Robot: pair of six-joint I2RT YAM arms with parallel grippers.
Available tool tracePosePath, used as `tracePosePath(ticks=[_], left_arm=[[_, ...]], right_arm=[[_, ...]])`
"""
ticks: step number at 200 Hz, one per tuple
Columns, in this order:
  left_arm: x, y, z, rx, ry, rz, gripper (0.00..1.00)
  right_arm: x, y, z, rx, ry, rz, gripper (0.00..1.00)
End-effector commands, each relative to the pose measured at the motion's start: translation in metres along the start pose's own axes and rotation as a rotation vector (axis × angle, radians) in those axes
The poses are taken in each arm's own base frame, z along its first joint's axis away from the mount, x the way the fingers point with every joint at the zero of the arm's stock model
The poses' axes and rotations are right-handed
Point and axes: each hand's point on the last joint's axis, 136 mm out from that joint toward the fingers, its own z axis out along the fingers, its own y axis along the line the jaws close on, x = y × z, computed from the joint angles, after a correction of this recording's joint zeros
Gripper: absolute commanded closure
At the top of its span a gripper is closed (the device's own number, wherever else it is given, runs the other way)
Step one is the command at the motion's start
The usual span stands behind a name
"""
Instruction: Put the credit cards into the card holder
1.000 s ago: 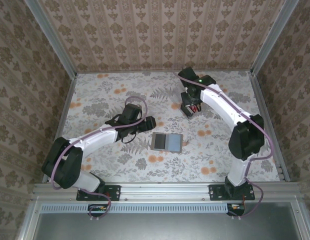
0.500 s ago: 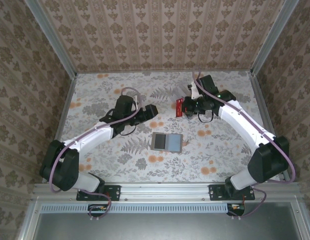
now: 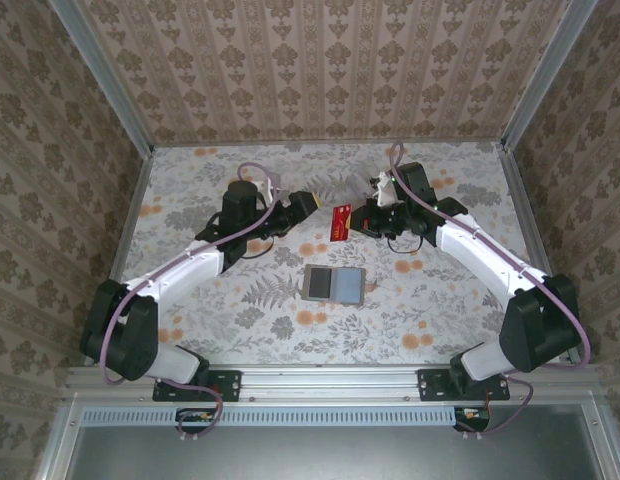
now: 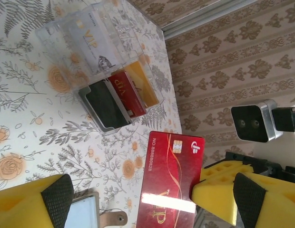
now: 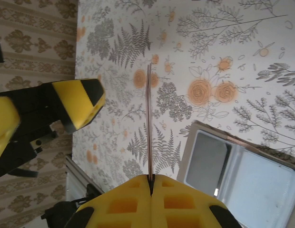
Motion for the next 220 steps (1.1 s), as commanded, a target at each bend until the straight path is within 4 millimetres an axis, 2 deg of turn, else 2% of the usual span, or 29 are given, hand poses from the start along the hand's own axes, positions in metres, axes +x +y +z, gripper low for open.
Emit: tracePosePath(ticks=[1, 53, 103, 220], left_arm=[[-0.001, -0.005, 0.002, 0.061, 0.016, -0.029, 0.10], [-0.006, -0.009, 0.004, 0.131, 0.010, -0.062, 0.09], [-0.001, -0.018, 0.010, 0.179, 0.068, -0.058, 0.10], [0.002, -0.022, 0.012, 0.232, 0.088, -0.079, 0.12]], right_arm=[[-0.002, 0.022, -0.009, -0.088, -0.019, -0.005, 1.00], [-0.003, 0.030, -0.008, -0.136, -0.017, 0.010, 1.00], [-0.004, 0.038, -0.007, -0.189, -0.012, 0.019, 1.00], [-0.004, 0.043, -0.004, -0.221, 0.004, 0.022, 1.00]])
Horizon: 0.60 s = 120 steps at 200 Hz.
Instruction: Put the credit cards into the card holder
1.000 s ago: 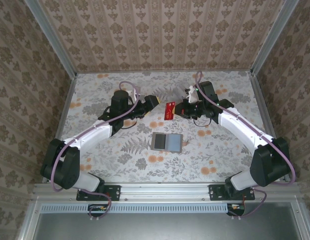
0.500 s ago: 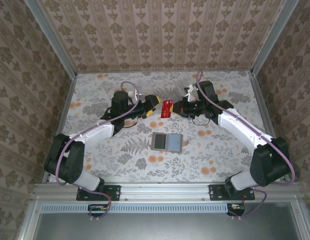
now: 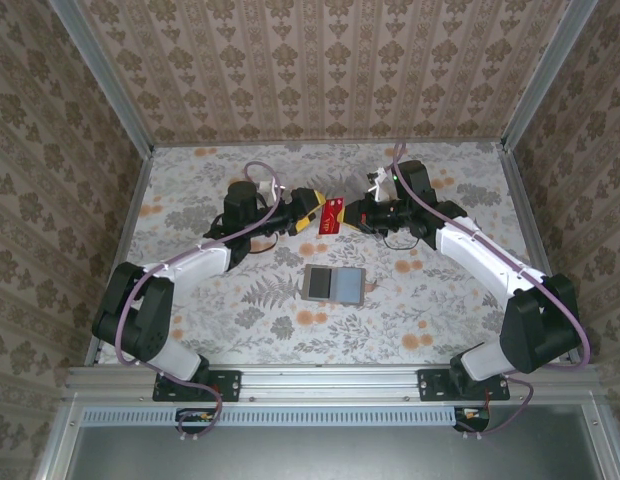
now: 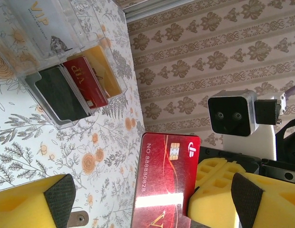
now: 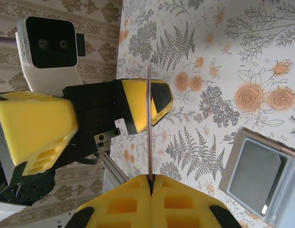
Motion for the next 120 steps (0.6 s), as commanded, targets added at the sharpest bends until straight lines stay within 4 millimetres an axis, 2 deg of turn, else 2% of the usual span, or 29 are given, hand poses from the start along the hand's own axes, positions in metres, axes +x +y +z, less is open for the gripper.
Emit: tracePosePath(ticks=[1, 80, 120], left_arm=[[-0.0009, -0.0104, 0.0004, 0.047, 0.012, 0.017, 0.12], [-0.0011, -0.0157, 0.0049, 0.091, 0.035, 0.006, 0.16], [0.0007, -0.0197, 0.0065, 0.117, 0.048, 0.006, 0.26]], right_arm=[[0.0020, 0.0144, -0.0032, -0.057, 0.010, -0.014, 1.00], [0.0031, 0.0187, -0.0023, -0.086, 0.022, -0.017, 0.99], [0.0030, 0.0176, 0.0009, -0.092, 0.031, -0.012, 0.99]])
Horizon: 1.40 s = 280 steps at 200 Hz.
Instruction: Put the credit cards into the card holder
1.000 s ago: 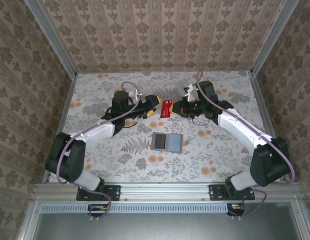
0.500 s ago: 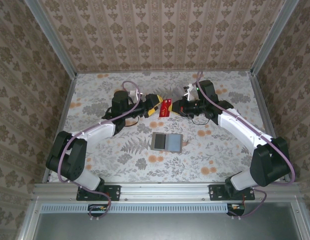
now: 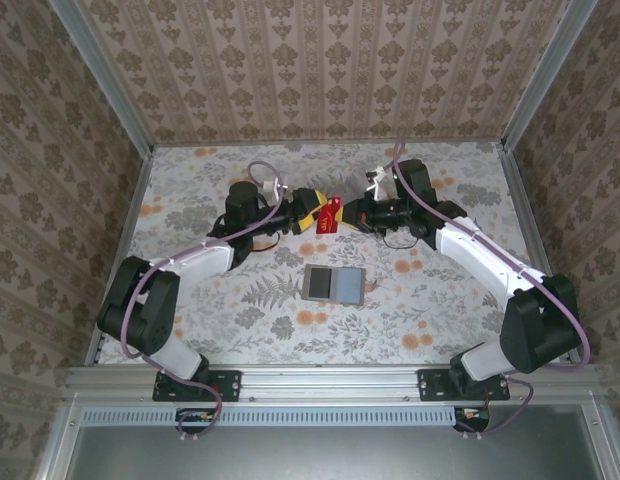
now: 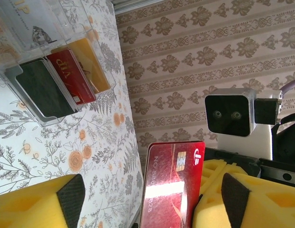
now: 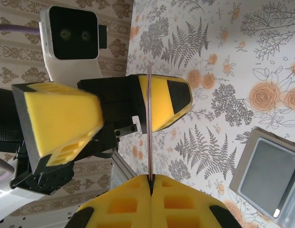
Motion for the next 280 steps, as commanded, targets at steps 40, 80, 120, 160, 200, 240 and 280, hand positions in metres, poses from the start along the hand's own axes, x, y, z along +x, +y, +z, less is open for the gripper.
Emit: tracePosePath(ticks=[40, 80, 120, 160, 200, 240, 280], left_arm=[[0.001, -0.022, 0.004, 0.086, 0.034, 0.044, 0.46], [0.000, -0.023, 0.002, 0.088, 0.016, 0.036, 0.80], [-0.003, -0.018, -0.001, 0.071, -0.026, 0.007, 1.00], [-0.006, -0.020, -0.004, 0.088, -0.063, -0.026, 1.00], [-0.007, -0.028, -0.004, 0.121, -0.071, -0.038, 1.00], [-0.006, -0.034, -0.003, 0.138, -0.066, -0.038, 0.97], [-0.005, -0.039, -0.004, 0.159, -0.065, -0.034, 0.87]], right_arm=[[0.001, 0.008, 0.005, -0.058, 0.027, -0.006, 0.98], [0.001, 0.000, 0.010, -0.043, 0.032, 0.006, 0.94], [-0.002, 0.004, 0.008, -0.058, 0.009, 0.002, 0.82], [-0.001, 0.011, 0.014, -0.084, 0.015, -0.012, 0.65], [-0.002, 0.009, 0.026, -0.083, 0.035, -0.002, 0.64], [-0.006, 0.003, 0.031, -0.063, 0.026, 0.000, 0.65], [-0.011, -0.020, 0.023, 0.055, -0.024, 0.016, 0.68]])
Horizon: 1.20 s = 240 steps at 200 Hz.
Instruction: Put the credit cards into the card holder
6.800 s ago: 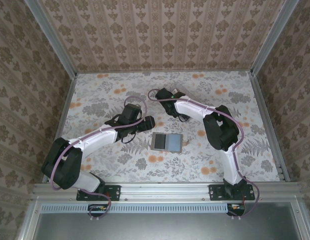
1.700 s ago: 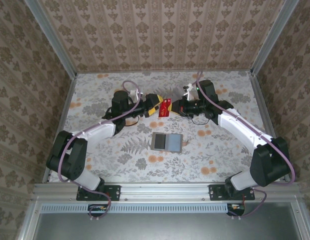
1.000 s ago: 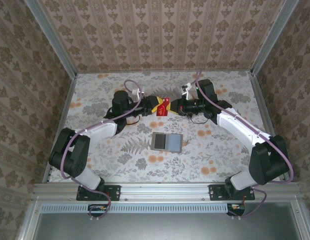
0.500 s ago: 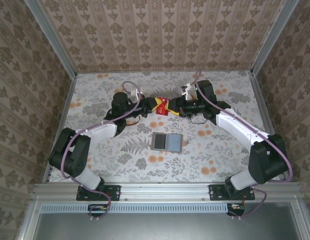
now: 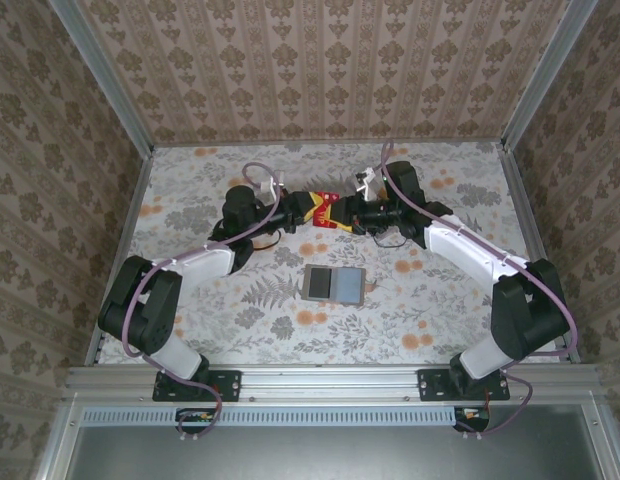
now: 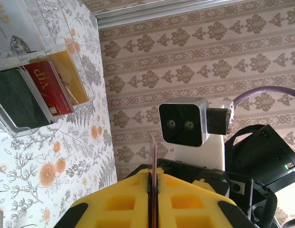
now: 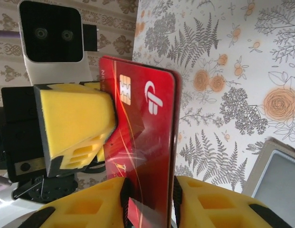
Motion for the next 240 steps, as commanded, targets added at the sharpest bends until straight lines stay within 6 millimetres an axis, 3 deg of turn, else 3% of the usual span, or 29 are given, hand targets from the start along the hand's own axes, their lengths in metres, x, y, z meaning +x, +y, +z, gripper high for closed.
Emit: tracePosePath(ticks=[1, 30, 240], left_arm=[[0.004, -0.024, -0.001, 0.079, 0.010, 0.040, 0.86], [0.004, -0.026, -0.001, 0.093, 0.009, 0.043, 0.81], [-0.001, -0.018, -0.004, 0.077, -0.009, 0.035, 0.81]], right_arm=[[-0.008, -0.013, -0.004, 0.081, -0.041, 0.014, 0.68], [-0.008, -0.017, -0.005, 0.092, -0.043, 0.027, 0.69], [-0.011, -0.028, -0.020, 0.115, -0.085, 0.061, 0.72]])
